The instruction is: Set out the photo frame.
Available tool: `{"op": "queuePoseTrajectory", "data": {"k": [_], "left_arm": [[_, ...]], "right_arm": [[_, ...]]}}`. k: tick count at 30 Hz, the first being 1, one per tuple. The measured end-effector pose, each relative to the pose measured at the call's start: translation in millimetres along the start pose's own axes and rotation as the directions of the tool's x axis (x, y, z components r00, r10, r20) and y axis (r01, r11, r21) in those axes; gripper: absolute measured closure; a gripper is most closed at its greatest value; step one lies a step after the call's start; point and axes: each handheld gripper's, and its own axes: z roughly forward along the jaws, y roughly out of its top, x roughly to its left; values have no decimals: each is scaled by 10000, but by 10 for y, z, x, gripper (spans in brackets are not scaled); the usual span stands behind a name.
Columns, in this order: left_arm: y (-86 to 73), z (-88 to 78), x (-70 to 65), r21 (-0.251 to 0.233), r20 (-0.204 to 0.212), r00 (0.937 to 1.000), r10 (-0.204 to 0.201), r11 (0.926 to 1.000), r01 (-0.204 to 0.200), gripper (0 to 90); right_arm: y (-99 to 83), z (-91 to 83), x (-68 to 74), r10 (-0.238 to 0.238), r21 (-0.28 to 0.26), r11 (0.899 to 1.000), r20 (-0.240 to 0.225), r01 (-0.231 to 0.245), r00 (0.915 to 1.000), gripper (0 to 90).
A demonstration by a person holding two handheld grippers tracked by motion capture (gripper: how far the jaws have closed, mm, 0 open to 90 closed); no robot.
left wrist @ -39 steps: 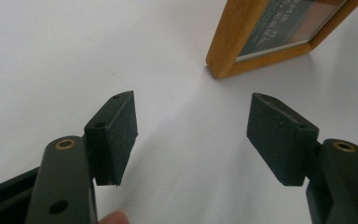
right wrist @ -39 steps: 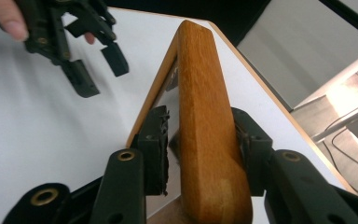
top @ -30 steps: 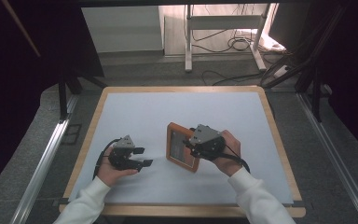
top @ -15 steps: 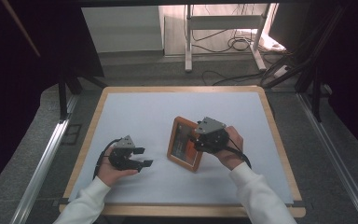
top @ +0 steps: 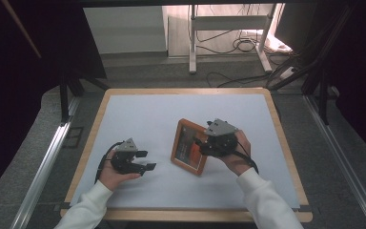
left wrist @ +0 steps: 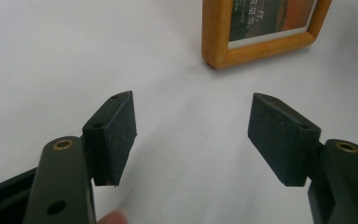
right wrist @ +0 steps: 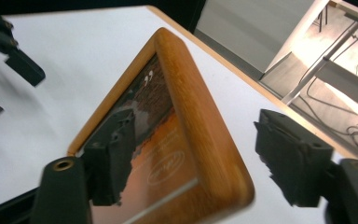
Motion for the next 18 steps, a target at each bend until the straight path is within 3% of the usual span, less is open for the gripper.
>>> {"op": "queuePoseTrajectory", "data": {"k": [2, 9, 18], "left_arm": [[-1, 4, -8, -19, -6, 10000, -27, 10000, 27, 319], [1, 15, -14, 11, -16, 10000, 30, 10000, -30, 318], [1, 24, -17, 51, 9, 10000, 35, 10000, -35, 316]], "right_arm": [[-37, -52, -15, 413, -28, 9991, -202, -414, 9989, 248], [-269, -228, -11, 1282, -94, 9917, -197, -1284, 9916, 238], [-589, -310, 48, 2088, 516, 9772, -591, -2059, 9762, 313]]}}
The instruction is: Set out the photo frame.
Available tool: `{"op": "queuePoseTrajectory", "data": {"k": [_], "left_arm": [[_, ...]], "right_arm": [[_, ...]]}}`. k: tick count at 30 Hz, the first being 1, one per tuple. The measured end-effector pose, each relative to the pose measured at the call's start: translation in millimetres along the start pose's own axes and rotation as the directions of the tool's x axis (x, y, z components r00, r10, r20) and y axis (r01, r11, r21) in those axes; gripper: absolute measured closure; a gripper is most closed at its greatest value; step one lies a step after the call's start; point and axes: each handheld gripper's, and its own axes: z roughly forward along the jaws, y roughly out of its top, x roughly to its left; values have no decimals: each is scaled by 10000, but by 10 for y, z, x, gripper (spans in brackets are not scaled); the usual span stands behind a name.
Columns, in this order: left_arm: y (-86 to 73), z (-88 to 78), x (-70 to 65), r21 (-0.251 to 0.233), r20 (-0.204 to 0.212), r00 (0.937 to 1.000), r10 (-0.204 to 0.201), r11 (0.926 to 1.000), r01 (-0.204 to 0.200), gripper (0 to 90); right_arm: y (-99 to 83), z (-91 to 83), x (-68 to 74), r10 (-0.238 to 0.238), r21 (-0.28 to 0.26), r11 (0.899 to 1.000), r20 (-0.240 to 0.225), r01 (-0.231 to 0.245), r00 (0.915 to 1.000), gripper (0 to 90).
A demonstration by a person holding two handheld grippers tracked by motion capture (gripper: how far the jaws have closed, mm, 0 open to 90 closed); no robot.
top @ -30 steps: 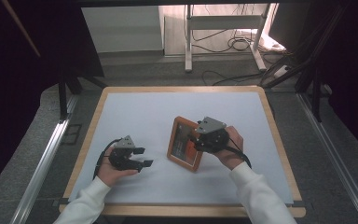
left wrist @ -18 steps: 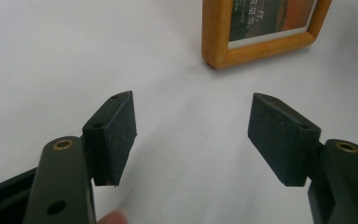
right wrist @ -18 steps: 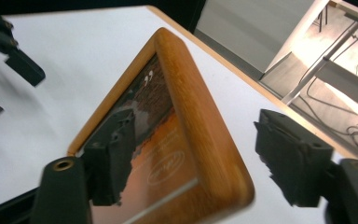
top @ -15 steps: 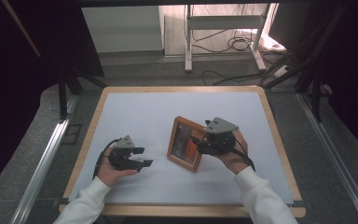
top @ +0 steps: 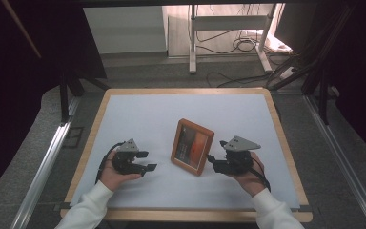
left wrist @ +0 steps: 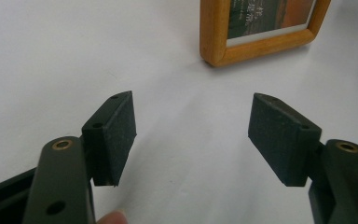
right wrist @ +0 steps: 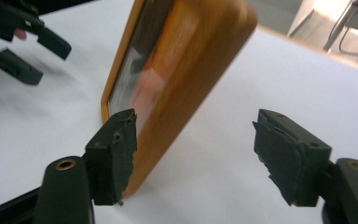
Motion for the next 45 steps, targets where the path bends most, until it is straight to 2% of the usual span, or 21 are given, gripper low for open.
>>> {"op": "queuePoseTrajectory", "data": {"k": [2, 8, 13, 17, 25, 32, 39, 42, 45], "left_arm": [[0, -1, 0, -1, -9, 10000, -8, 10000, 8, 316], [-1, 1, -5, 2, 13, 10000, -3, 10000, 3, 315], [-2, -6, -6, -17, -14, 10000, 7, 10000, -7, 315], [-6, -4, -10, -6, 0, 10000, -21, 10000, 21, 315], [-4, -3, -15, 2, -6, 10000, 46, 10000, -46, 315], [-4, 2, -24, 32, -25, 10000, 74, 10000, -74, 315], [-11, 5, -17, 20, -5, 10000, 54, 10000, -54, 315], [-10, 7, -19, 27, 7, 10000, 62, 10000, -62, 315], [-11, 8, -20, 36, 10, 10000, 64, 10000, -64, 314]], "right_arm": [[-55, -9, 25, 127, 192, 9997, -127, -124, 9998, 346], [-243, 8, 145, -136, 903, 9957, -704, 199, 9974, 548], [-315, 54, 253, -502, 1355, 9887, -995, 635, 9938, 779], [-343, 122, 357, -839, 1629, 9810, -1342, 1055, 9874, 877], [-379, 264, 491, -1006, 1836, 9739, -1775, 1334, 9790, 897], [-361, 446, 584, -1105, 1982, 9688, -1924, 1489, 9751, 896], [-360, 521, 557, -1072, 2173, 9656, -1665, 1425, 9802, 898], [-371, 524, 530, -935, 2214, 9663, -1743, 1315, 9803, 898], [-376, 517, 514, -1008, 2225, 9651, -1700, 1378, 9803, 899]]}}
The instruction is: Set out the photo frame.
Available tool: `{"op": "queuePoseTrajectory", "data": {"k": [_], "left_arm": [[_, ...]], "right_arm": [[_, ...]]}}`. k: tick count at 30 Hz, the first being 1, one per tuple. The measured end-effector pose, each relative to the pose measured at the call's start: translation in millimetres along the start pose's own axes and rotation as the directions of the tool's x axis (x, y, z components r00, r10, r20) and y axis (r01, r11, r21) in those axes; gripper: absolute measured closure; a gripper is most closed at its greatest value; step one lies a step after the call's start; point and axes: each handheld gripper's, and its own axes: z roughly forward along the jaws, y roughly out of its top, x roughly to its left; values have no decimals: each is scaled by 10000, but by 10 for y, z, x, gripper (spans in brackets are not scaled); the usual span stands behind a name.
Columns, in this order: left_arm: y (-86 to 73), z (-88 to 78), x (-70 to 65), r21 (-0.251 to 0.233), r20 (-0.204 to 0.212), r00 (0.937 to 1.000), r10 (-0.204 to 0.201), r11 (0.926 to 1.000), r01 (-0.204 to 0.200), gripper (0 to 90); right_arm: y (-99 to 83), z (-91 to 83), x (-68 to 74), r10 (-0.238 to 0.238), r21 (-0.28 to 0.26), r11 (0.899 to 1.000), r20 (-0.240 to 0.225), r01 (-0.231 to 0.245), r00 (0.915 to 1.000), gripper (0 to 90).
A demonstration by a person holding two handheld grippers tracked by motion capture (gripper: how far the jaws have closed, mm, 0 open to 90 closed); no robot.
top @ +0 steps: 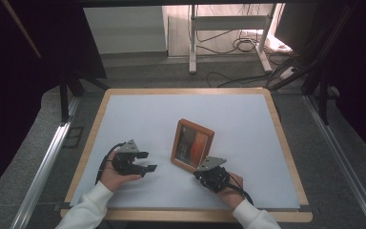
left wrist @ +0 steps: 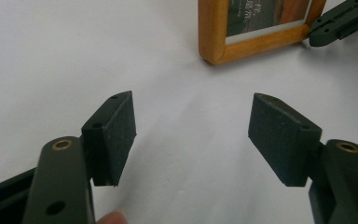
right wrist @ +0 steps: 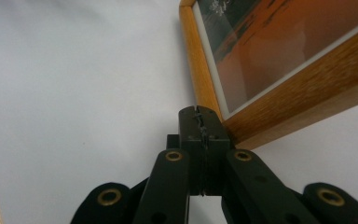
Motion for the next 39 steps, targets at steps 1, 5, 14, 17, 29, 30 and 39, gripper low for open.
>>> {"op": "queuePoseTrajectory", "data": {"k": [1, 5, 14, 17, 29, 30, 39], "left_arm": [[0, 1, 0, 4, -1, 10000, 2, 10000, -2, 315], [0, -3, -4, -20, 14, 10000, 10, 10000, -10, 314], [1, -9, -3, -52, 24, 10000, -7, 10000, 7, 314], [0, -10, -1, -64, 19, 10000, -7, 10000, 7, 314], [-3, -16, 4, -79, 5, 10000, -36, 10000, 36, 314], [-3, -14, 4, -74, 8, 10000, -40, 10000, 40, 314], [-3, -9, 7, -67, 6, 10000, -35, 10000, 35, 313]], "right_arm": [[-3, -3, -6, 14, 2, 10000, 9, -14, 10000, 899], [-26, -26, -48, 201, 2, 9998, 89, -201, 9998, 899], [-81, -69, -157, 388, -69, 9992, 333, -386, 9987, 899], [-85, -78, -170, 368, -80, 9993, 385, -366, 9986, 899], [-93, -89, -211, 420, -118, 9991, 499, -415, 9979, 899], [-92, -93, -218, 391, -107, 9992, 509, -386, 9979, 899], [-101, -97, -226, 378, -149, 9992, 552, -370, 9978, 899]]}}
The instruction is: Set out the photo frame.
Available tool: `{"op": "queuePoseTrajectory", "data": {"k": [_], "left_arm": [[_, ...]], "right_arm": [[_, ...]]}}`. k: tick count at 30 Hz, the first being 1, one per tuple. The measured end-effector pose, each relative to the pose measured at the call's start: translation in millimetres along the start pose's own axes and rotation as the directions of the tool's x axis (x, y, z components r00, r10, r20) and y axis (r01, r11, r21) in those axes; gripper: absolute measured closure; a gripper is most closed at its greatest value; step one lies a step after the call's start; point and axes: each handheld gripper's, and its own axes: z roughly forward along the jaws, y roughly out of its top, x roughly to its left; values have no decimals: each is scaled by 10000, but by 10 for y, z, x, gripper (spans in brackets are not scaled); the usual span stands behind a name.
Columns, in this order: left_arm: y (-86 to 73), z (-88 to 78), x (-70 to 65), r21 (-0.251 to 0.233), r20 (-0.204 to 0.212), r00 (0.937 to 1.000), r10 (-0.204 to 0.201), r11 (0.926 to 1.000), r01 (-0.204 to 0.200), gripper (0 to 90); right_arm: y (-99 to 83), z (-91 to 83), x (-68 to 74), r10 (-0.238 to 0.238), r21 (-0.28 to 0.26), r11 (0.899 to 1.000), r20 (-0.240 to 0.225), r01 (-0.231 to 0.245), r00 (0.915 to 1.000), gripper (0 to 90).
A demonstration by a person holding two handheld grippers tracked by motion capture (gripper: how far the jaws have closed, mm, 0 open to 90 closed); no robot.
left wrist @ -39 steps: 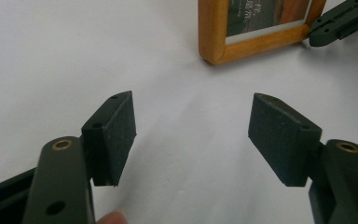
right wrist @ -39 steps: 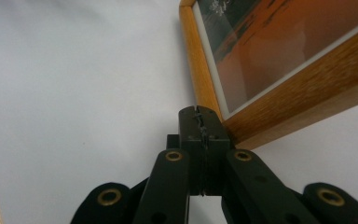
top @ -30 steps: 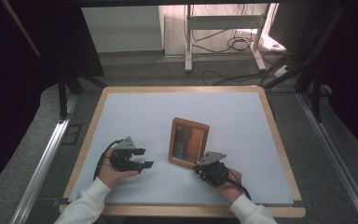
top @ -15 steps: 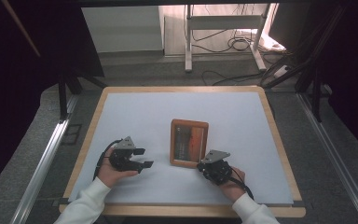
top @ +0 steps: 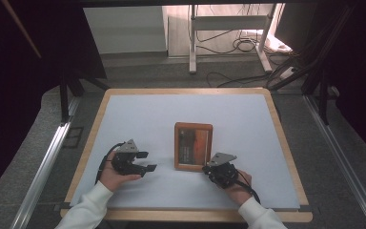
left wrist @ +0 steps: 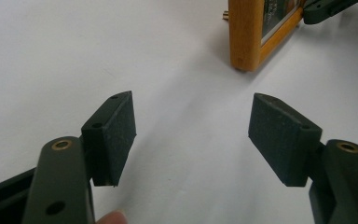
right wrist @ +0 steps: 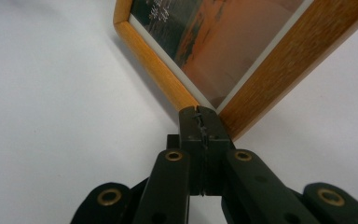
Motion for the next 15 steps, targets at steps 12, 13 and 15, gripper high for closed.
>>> {"op": "queuePoseTrajectory", "data": {"k": [12, 13, 15], "left_arm": [[-1, 0, 0, -1, -35, 10000, 51, 10000, -51, 311], [0, -2, -2, -15, -31, 10000, 51, 10000, -51, 311], [2, -6, -8, -39, -33, 10000, 21, 10000, -21, 311]], "right_arm": [[-2, -40, -6, 54, -237, 9997, -181, -58, 9998, 899], [5, -66, 1, 35, -316, 9995, -163, -40, 9999, 899], [12, -121, 12, 49, -507, 9987, -173, -58, 9998, 899]]}}
